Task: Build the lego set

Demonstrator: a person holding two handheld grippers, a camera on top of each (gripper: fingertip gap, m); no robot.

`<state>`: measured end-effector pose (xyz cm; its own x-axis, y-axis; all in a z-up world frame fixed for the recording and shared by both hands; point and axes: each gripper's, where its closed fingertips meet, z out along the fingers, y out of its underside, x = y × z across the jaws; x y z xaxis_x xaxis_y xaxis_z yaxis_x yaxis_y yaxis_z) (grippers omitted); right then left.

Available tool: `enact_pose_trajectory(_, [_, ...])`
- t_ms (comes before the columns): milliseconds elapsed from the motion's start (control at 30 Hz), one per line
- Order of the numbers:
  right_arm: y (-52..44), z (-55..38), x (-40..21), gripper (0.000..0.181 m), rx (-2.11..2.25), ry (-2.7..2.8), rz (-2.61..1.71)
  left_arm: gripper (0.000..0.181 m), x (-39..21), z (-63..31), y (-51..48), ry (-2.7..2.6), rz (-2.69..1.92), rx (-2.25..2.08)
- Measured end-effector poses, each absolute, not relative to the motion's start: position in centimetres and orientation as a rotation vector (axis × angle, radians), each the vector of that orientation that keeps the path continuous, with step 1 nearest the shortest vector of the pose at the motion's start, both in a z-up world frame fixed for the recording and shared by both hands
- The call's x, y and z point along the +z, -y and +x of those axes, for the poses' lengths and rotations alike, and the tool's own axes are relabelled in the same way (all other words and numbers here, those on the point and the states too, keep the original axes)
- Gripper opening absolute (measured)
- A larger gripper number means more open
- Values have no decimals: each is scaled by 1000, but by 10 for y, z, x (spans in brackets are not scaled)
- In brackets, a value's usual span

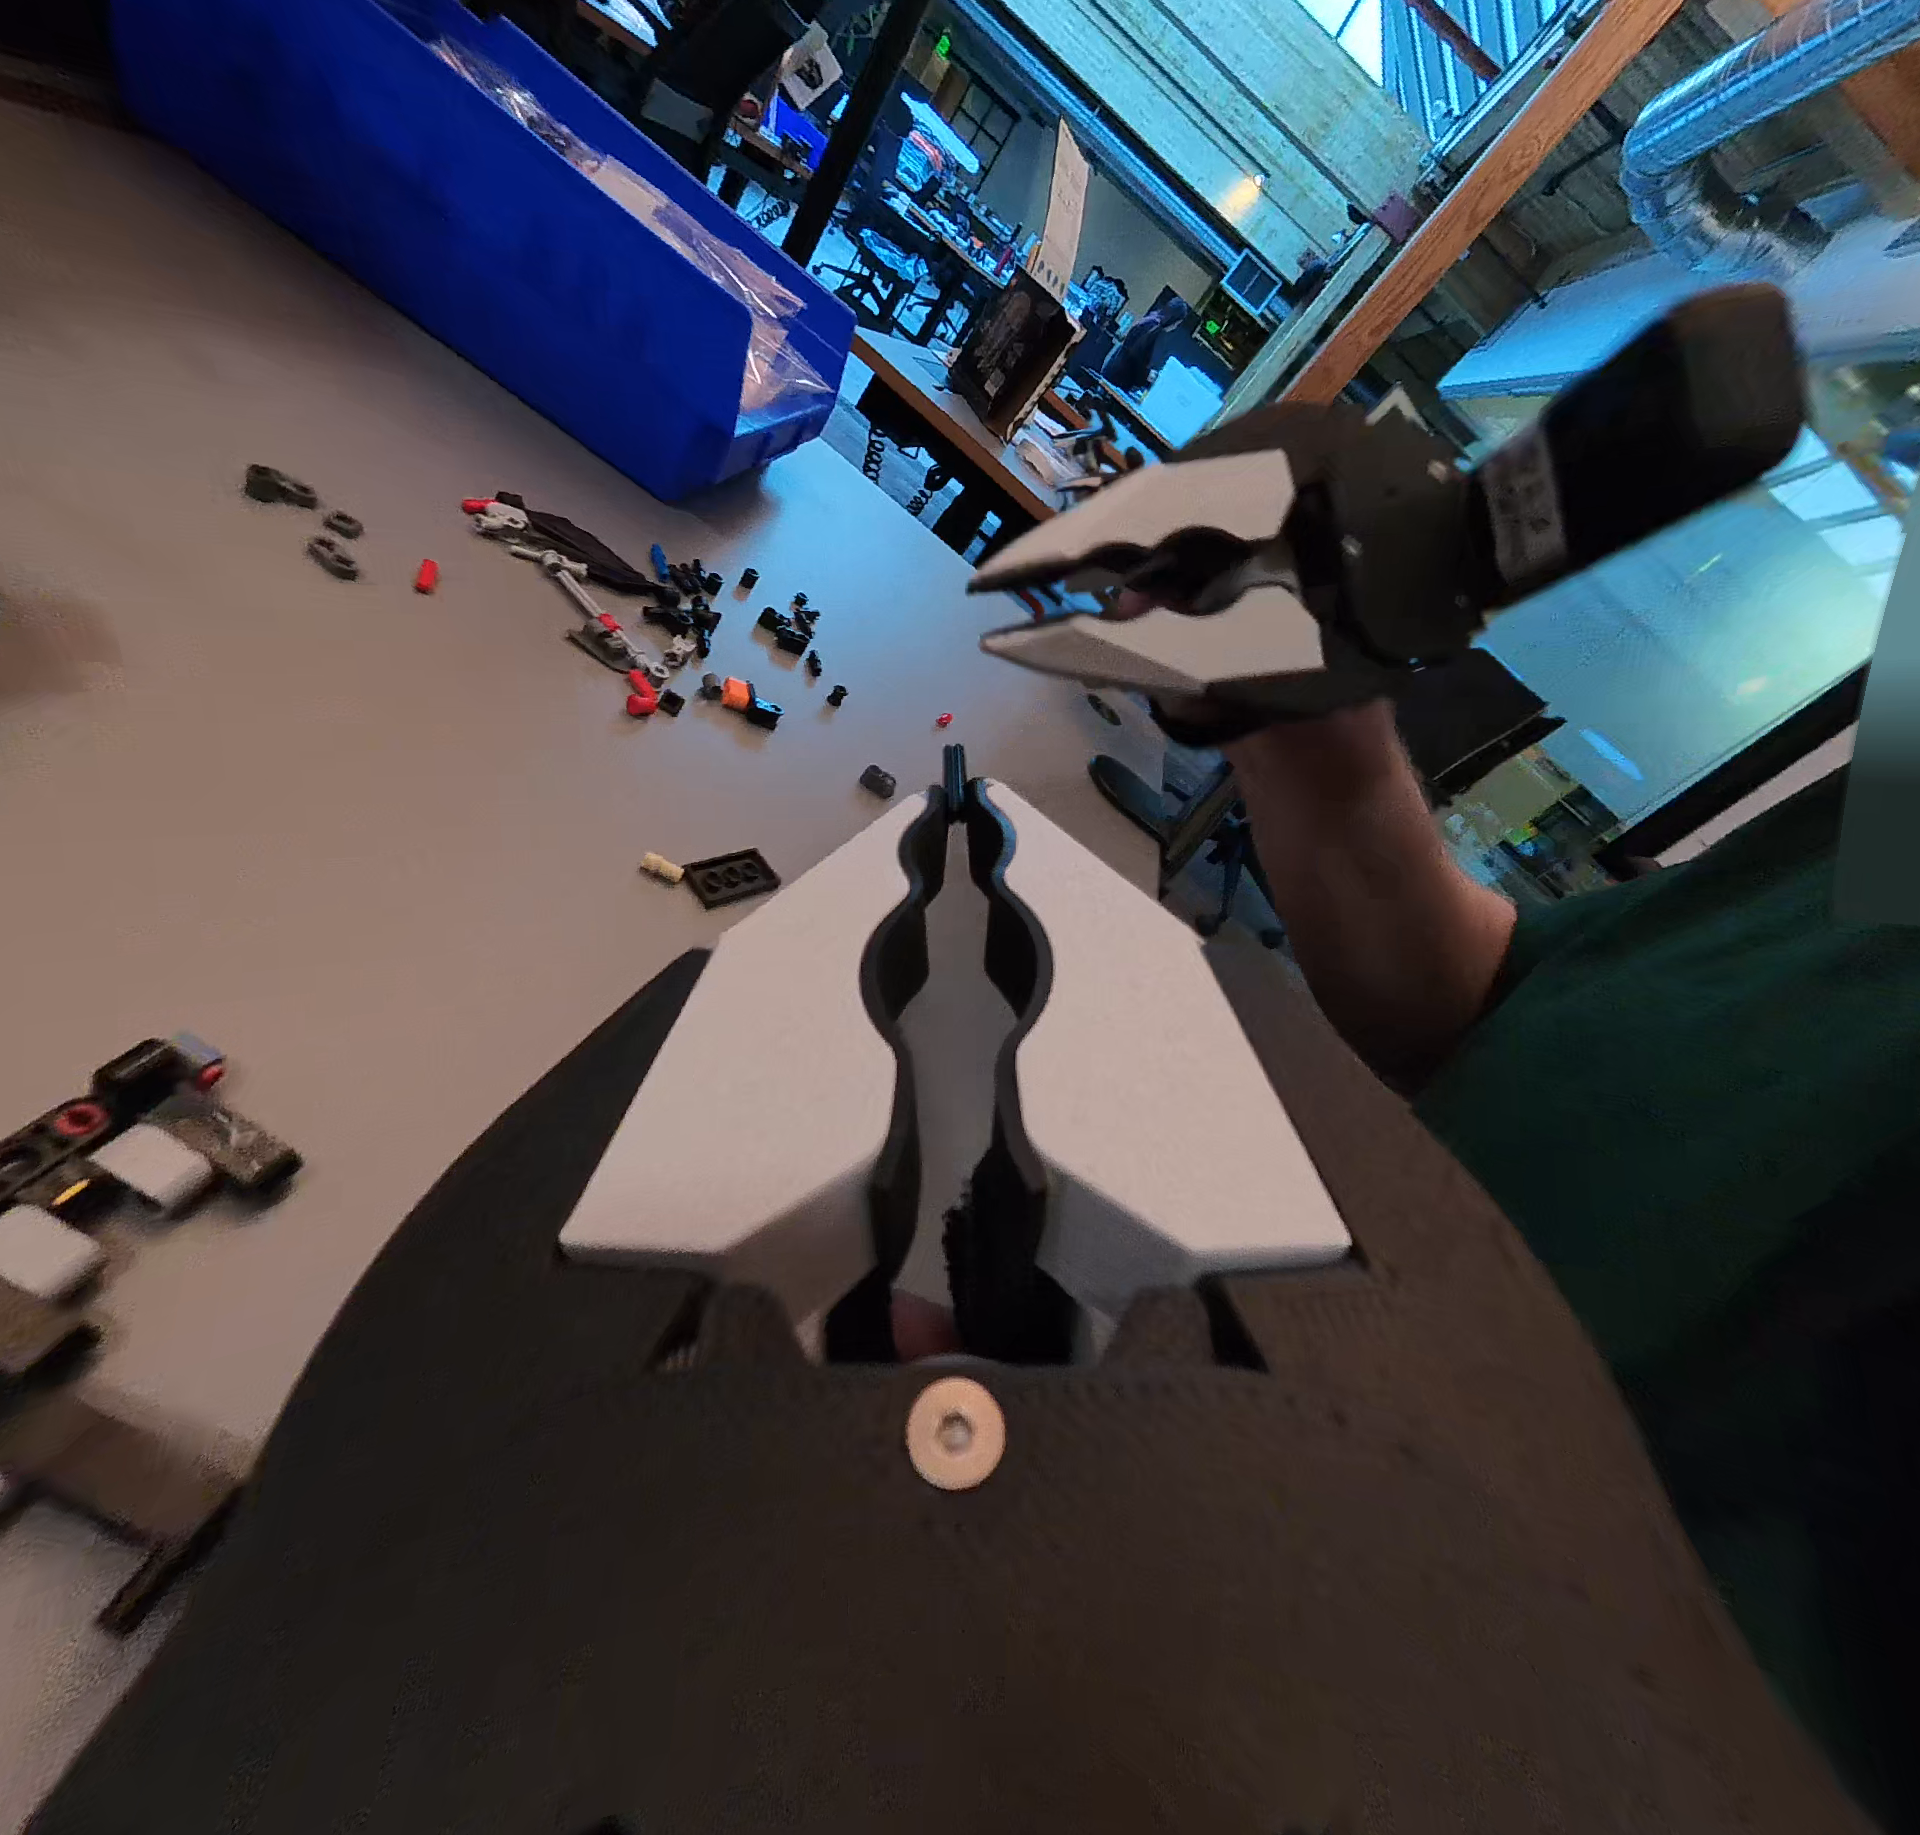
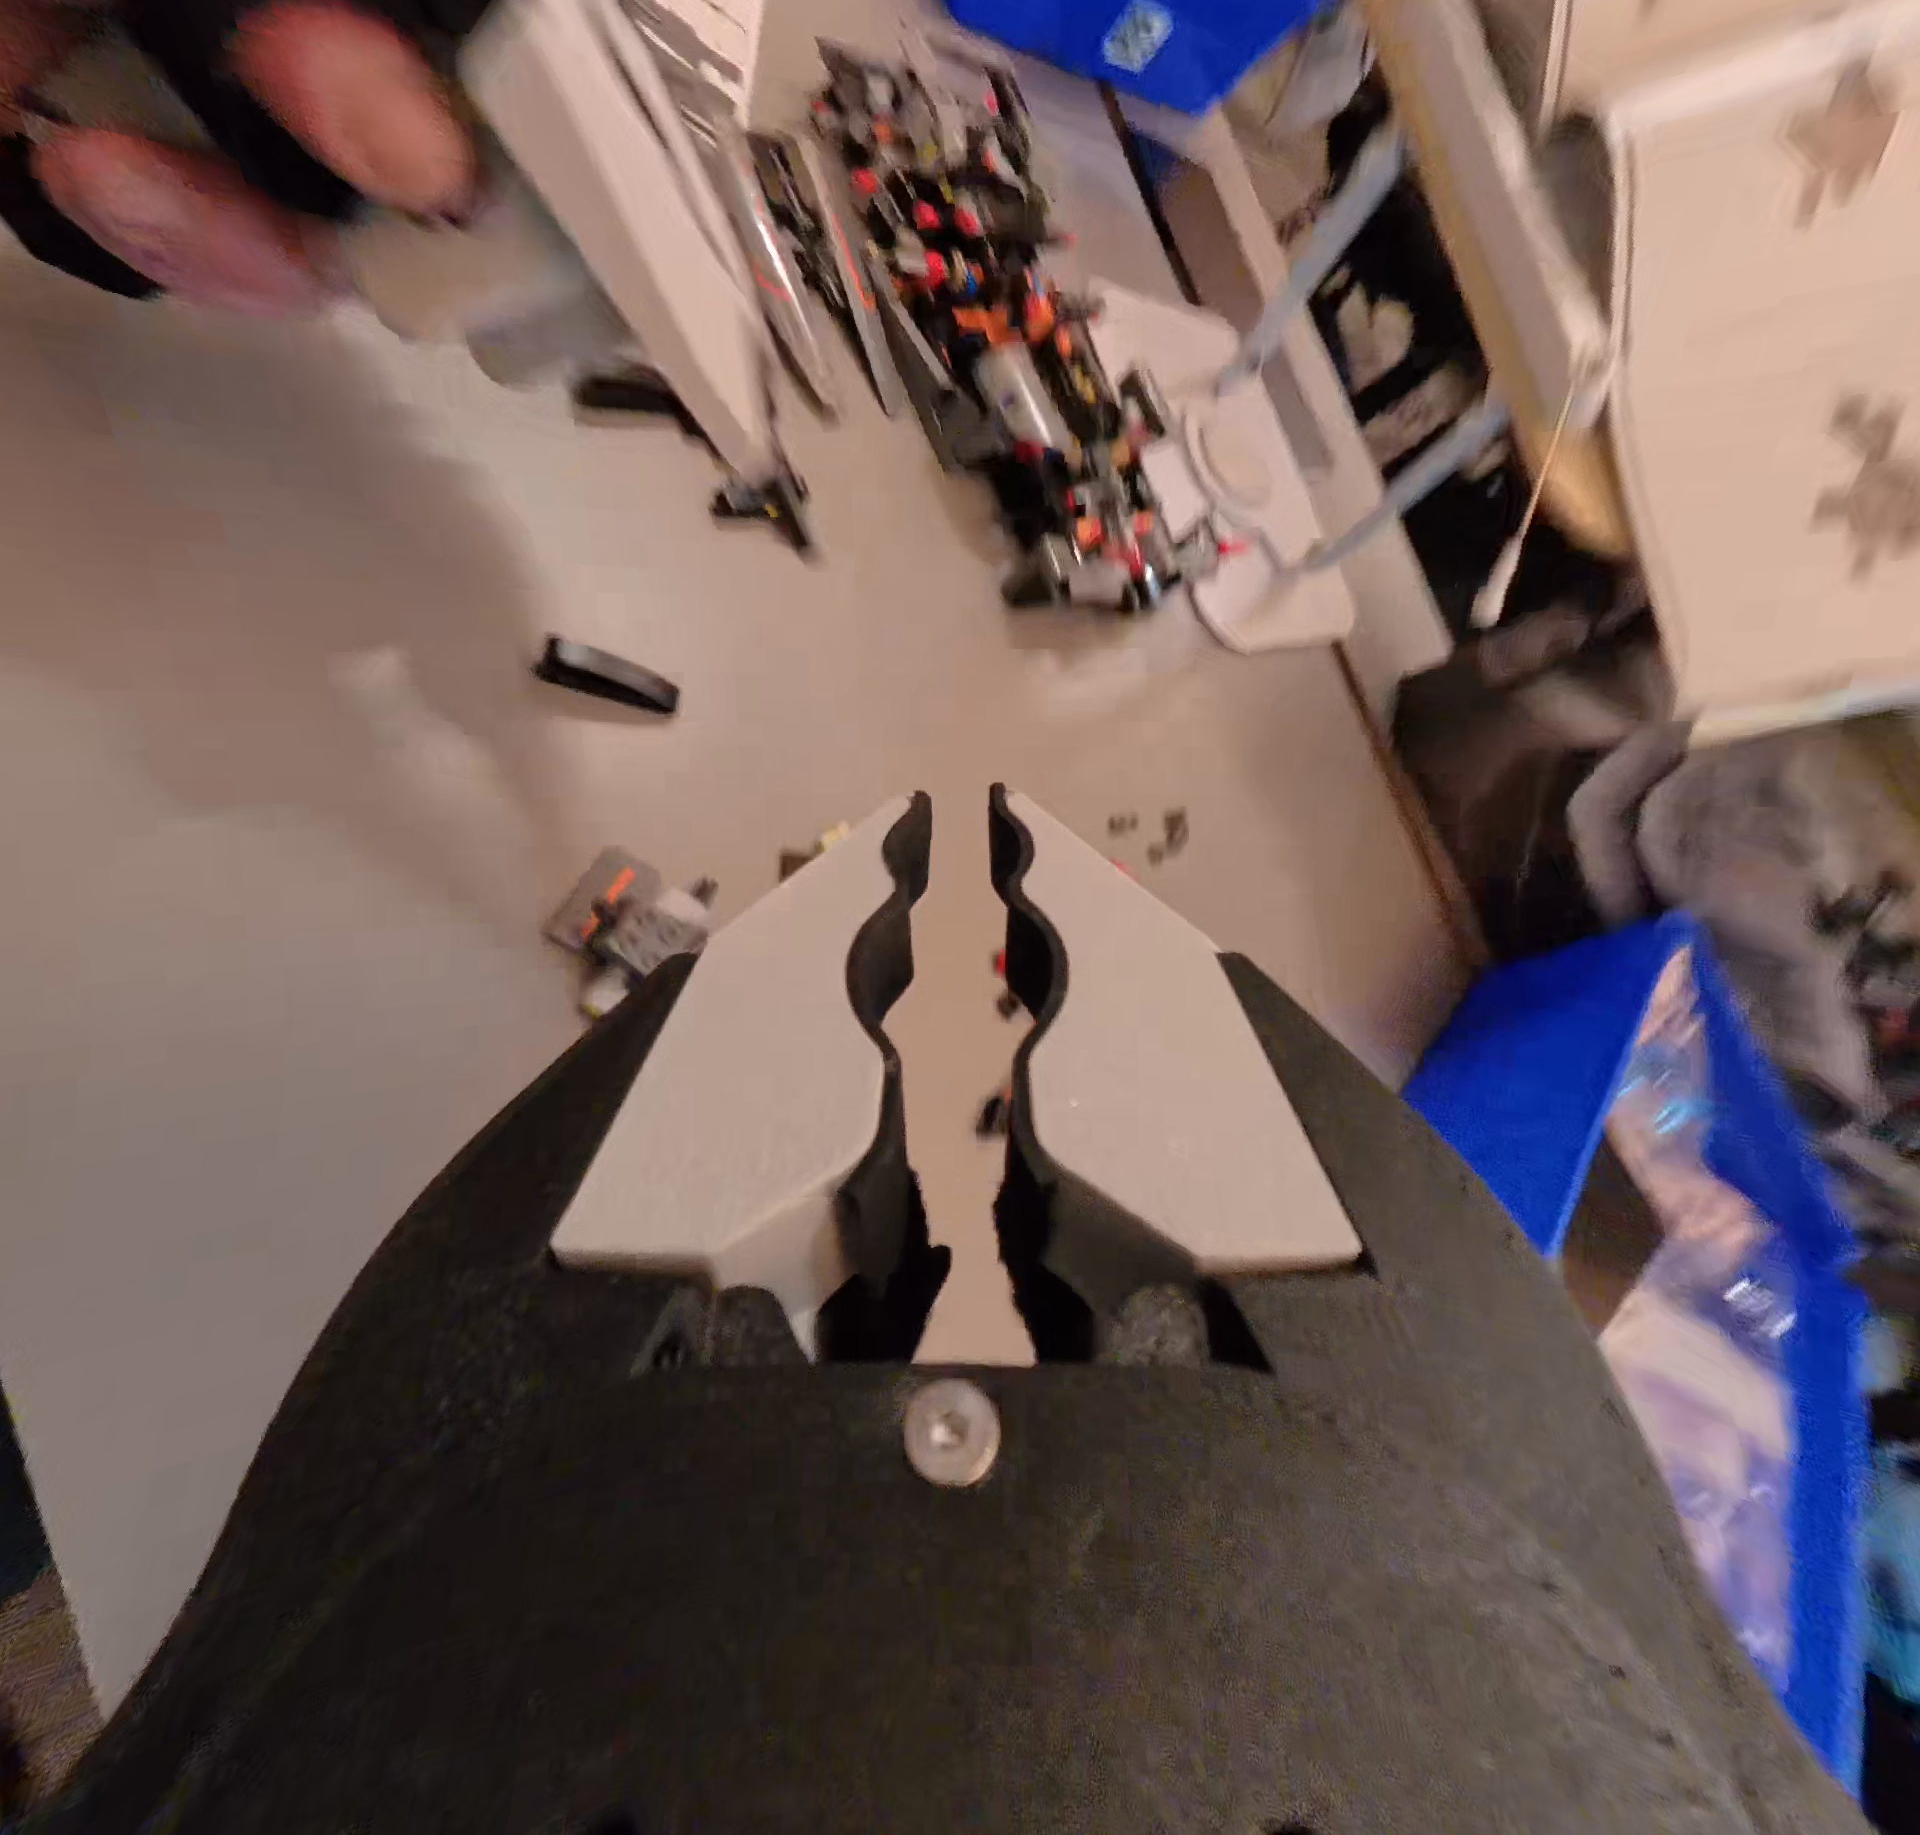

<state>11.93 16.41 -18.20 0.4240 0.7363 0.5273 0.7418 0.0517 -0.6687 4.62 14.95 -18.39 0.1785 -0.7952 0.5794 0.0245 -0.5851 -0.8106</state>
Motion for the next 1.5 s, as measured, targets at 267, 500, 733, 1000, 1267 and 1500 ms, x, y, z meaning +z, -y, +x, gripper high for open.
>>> enact_pose_trajectory(267, [-234,209,-256,14,38,1407,-1972,1,-190,34,-154,-725,-1777,-1473])
enact_pose_trajectory(500, [-253,207,-290,18,118,1631,-1994,1,-197,28,-157,-717,-1809,-1469])
enact_pose_trajectory(733, [-254,207,-298,6,183,1694,-2030,1,-202,29,-161,-716,-1823,-1482])
enact_pose_trajectory(1000, [-252,202,-297,13,268,1644,-2049,1,-207,32,-160,-717,-1837,-1491])
enact_pose_trajectory(1267, [-251,199,-298,9,352,1722,-2036,1,-209,34,-156,-733,-1851,-1489])
enact_pose_trajectory(1500, [-251,197,-291,6,348,1662,-2036,1,-209,34,-161,-713,-1842,-1471])
